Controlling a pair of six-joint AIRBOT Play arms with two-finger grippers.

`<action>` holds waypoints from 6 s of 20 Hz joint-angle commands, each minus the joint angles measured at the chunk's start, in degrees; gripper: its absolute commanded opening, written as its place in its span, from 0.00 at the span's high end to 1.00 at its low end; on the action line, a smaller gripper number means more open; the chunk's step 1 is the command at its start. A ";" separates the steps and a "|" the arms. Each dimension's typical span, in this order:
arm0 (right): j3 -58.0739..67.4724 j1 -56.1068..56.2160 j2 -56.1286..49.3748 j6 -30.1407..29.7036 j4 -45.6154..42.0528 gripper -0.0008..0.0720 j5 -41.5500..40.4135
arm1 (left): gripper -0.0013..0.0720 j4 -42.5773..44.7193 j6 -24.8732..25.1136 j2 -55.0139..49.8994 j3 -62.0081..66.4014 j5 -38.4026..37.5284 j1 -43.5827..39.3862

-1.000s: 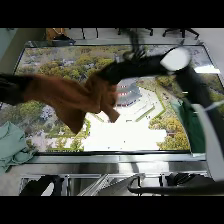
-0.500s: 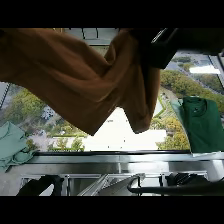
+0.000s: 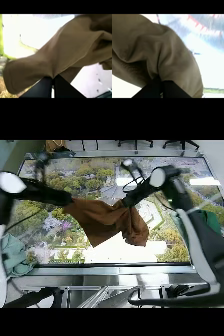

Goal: Fold the shirts.

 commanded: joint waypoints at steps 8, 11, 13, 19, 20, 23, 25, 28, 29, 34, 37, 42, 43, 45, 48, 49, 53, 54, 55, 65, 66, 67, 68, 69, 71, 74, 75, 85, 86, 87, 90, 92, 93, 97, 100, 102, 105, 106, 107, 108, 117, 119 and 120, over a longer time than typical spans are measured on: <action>3.50 -20.70 -10.51 -0.11 22.93 0.35 -1.18 | 0.51 -0.04 -0.20 -22.27 14.05 -2.54 -1.70; 3.93 -30.01 -7.39 -0.42 22.86 0.35 9.57 | 0.07 -0.17 -2.40 -21.92 19.30 -14.43 0.22; 2.29 -34.82 -6.14 -2.38 22.88 0.35 15.52 | 0.08 -0.20 -3.21 -19.69 15.61 -17.42 0.52; -20.79 -39.01 0.28 -6.21 23.04 0.35 15.98 | 0.08 -0.22 -3.15 -6.54 -19.06 -4.24 -4.24; -24.74 -38.53 1.01 -6.54 23.19 0.35 14.75 | 0.08 -0.35 -3.21 -4.98 -23.98 -0.92 -5.03; -34.21 -36.04 1.84 -8.24 24.94 0.35 10.64 | 0.08 -4.68 -3.54 -3.76 -32.72 7.74 -6.84; -39.10 -33.64 1.79 -8.72 24.90 0.35 7.21 | 0.08 -9.11 -2.54 -3.78 -36.15 13.66 -8.00; -43.30 -30.08 1.57 -9.20 24.98 0.35 3.21 | 0.08 -9.42 -2.58 -3.78 -37.68 20.72 -9.66; -43.67 -28.94 1.57 -9.22 25.05 0.35 2.25 | 0.08 -9.62 -2.58 -3.76 -37.62 23.04 -9.73; -43.67 -23.74 1.57 -9.25 28.79 0.35 -2.60 | 0.08 -12.33 -2.47 -6.80 -35.91 25.49 -9.75; -43.65 -22.08 1.68 -9.73 30.95 0.59 -2.19 | 0.92 -12.15 -2.25 -10.03 -32.81 21.11 -9.73; -38.03 -24.79 5.84 -14.25 44.46 0.96 5.95 | 0.97 -8.94 -0.15 -6.19 -23.80 12.13 -8.33; -34.80 -26.71 7.04 -14.21 48.04 0.96 7.61 | 0.97 -8.33 -0.15 -4.11 -21.16 9.79 -7.28; -26.21 -32.87 8.94 -14.12 61.05 0.96 10.43 | 0.97 -8.28 -0.15 1.88 -13.03 4.81 -3.61; -14.12 -42.64 9.68 -12.66 85.07 0.96 11.41 | 0.97 -9.25 -0.22 10.10 2.91 1.62 2.84; -10.29 -45.62 9.70 -12.68 91.27 0.96 10.16 | 0.97 -9.27 -0.90 12.37 9.11 1.95 5.09; 3.13 -52.61 10.73 -16.57 104.61 0.96 2.38 | 0.97 -9.25 -2.80 16.90 32.00 3.87 12.15; 5.99 -53.62 11.41 -17.55 105.81 0.96 0.44 | 0.97 -9.25 -2.84 17.64 36.44 4.61 13.81; 8.59 -54.47 12.15 -18.12 105.94 0.96 -1.55 | 0.97 -9.27 -3.06 18.69 38.75 5.90 15.47; 13.57 -46.12 18.38 -22.51 70.44 0.96 -4.90 | 0.97 -9.18 2.51 24.04 22.93 15.12 13.05; 12.04 -40.96 16.63 -22.47 65.31 0.96 -5.11 | 0.97 -9.18 2.69 21.22 22.01 14.75 11.08; 10.47 -35.63 14.12 -22.45 59.76 0.96 -5.64 | 0.97 -8.74 2.91 17.88 20.68 14.80 8.98; 9.18 -31.71 11.28 -21.62 54.49 0.96 -7.06 | 0.97 -7.74 2.91 14.12 19.37 14.73 7.78; 8.17 -28.85 7.65 -20.17 49.22 0.96 -9.20 | 0.97 -6.38 2.89 10.47 18.16 14.47 7.23; 7.85 -26.84 -0.61 -17.86 43.58 0.96 -12.92 | 0.97 -2.56 2.86 2.47 15.32 14.40 7.34; 7.85 -26.34 -13.60 -18.21 45.20 0.96 -16.46 | 0.97 -0.59 3.32 -9.79 14.01 14.32 9.64; 7.85 -25.99 -17.35 -18.84 46.77 0.96 -17.07 | 0.97 -0.59 3.37 -13.86 14.01 14.34 10.47; 8.31 -32.54 -24.94 -20.85 56.39 0.61 -2.67 | 0.05 -1.75 1.73 -26.62 23.71 -5.03 17.64; 8.28 -34.67 -23.54 -20.15 55.60 0.61 1.92 | 0.05 -1.75 1.44 -26.49 25.51 -10.88 18.56; 8.26 -36.35 -22.47 -18.99 53.55 0.61 5.53 | 0.05 -1.73 1.29 -26.08 25.81 -15.63 19.37; 6.38 -39.58 -19.78 -16.37 45.77 0.62 12.96 | 0.36 -1.57 0.37 -20.79 15.98 -19.69 21.22; 3.17 -41.11 -18.62 -16.41 45.31 0.62 15.96 | 0.36 -1.57 0.66 -14.86 2.84 -17.70 22.23; 1.20 -41.88 -18.03 -16.46 45.27 0.62 16.70 | 0.36 -1.53 1.62 -11.52 -4.63 -16.26 22.69; -5.84 -45.16 -16.15 -17.14 45.27 0.61 18.38 | 0.36 -1.14 3.50 -1.05 -29.66 -7.50 25.16; -7.43 -46.77 -15.56 -17.29 45.29 0.62 19.65 | 0.36 -1.18 4.17 2.10 -39.50 -0.79 28.68; -7.56 -47.15 -15.28 -17.29 45.27 0.62 20.13 | 0.36 -1.42 4.42 1.62 -42.16 3.30 30.27; -7.56 -47.17 -14.71 -17.44 45.24 0.62 20.13 | 0.36 -6.67 6.51 -2.08 -42.36 7.69 30.49; -7.58 -47.15 -14.58 -17.51 45.22 0.62 20.13 | 0.36 -11.37 9.03 -3.72 -42.34 8.74 30.49; -7.58 -47.17 -14.47 -17.51 45.22 0.62 20.13 | 0.36 -16.44 12.52 -5.29 -42.29 8.92 30.49; -7.58 -47.17 -14.47 -17.51 45.24 0.62 20.15 | 0.36 -21.14 15.76 -7.10 -41.81 8.13 30.49; -12.87 -47.12 -13.64 -16.85 42.47 0.64 20.74 | 0.97 -20.33 16.76 -14.38 -27.98 -0.72 30.84; -19.04 -47.10 -11.85 -17.40 41.48 0.64 19.91 | 0.97 -13.53 13.44 -14.36 -25.09 -0.72 31.17; -22.95 -46.84 -10.49 -18.03 41.24 0.64 18.27 | 0.97 -12.50 13.29 -14.36 -24.17 -0.83 31.28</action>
